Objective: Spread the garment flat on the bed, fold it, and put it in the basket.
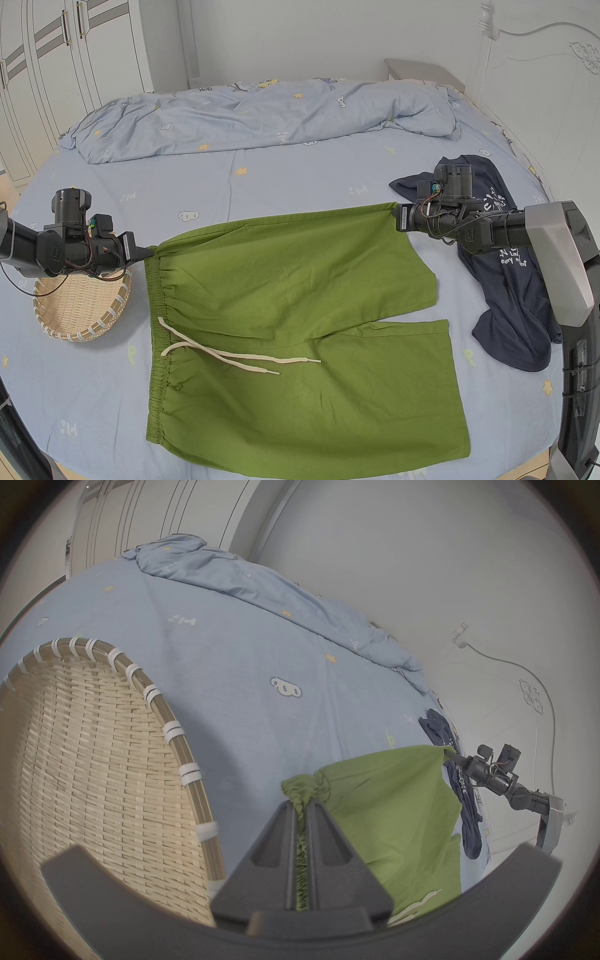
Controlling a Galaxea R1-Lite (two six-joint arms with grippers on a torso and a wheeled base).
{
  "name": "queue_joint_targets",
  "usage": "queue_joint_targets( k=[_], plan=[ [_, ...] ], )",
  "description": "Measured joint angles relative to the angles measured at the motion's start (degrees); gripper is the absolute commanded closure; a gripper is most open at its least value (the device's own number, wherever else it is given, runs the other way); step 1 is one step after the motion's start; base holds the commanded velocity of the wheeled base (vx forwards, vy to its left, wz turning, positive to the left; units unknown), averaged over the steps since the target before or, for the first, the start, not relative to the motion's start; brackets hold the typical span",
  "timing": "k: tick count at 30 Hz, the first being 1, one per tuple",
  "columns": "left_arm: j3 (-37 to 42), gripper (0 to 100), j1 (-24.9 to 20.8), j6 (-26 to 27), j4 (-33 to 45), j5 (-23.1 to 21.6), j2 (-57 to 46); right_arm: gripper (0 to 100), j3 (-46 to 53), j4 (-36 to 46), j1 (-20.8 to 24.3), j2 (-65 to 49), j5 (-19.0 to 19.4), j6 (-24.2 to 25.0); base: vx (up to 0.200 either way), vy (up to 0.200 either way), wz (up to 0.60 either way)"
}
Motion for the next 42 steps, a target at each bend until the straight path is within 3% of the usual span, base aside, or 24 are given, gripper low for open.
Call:
queue_joint_targets(
  k=[1,2,3,4,22,27,34,42],
  plan=[
    [-0.20,100,0.00,-0.02,0.00,0.10,0.18,100,-0.26,0.04,0.00,0.22,-0.02,0.00,0.000,0.000,0.00],
    [-0.39,0,0.00,0.00,0.00,0.16,0.35,100,-0.44,0.04,0.00,0.39,0.00,0.00,0.000,0.000,0.00],
    [-0.50,0,0.00,0.05,0.00,0.18,0.55,100,-0.56,0.09,0.00,0.55,0.00,-0.07,0.000,0.000,0.00],
    [-0.63,0,-0.05,0.06,-0.02,0.24,0.71,0,-0.65,0.11,0.00,0.68,-0.02,-0.13,0.000,0.000,0.00],
    [-0.89,0,-2.38,-0.24,0.05,0.21,0.13,0,-2.60,0.13,0.96,2.39,-0.11,-0.02,0.000,0.000,0.00],
    [1.90,0,-3.58,-1.56,0.20,-0.04,-3.69,0,-1.39,0.88,0.28,0.09,-2.54,0.74,0.000,0.000,0.00],
    [9.75,0,-4.49,-6.11,0.35,-1.46,-11.11,0,10.64,3.95,-0.44,-8.91,-3.04,4.72,0.000,0.000,0.00],
    [24.15,0,-4.41,-8.22,0.41,-6.63,-19.41,0,32.57,5.36,-0.80,-21.26,1.18,7.56,0.000,0.000,0.00]
  ],
)
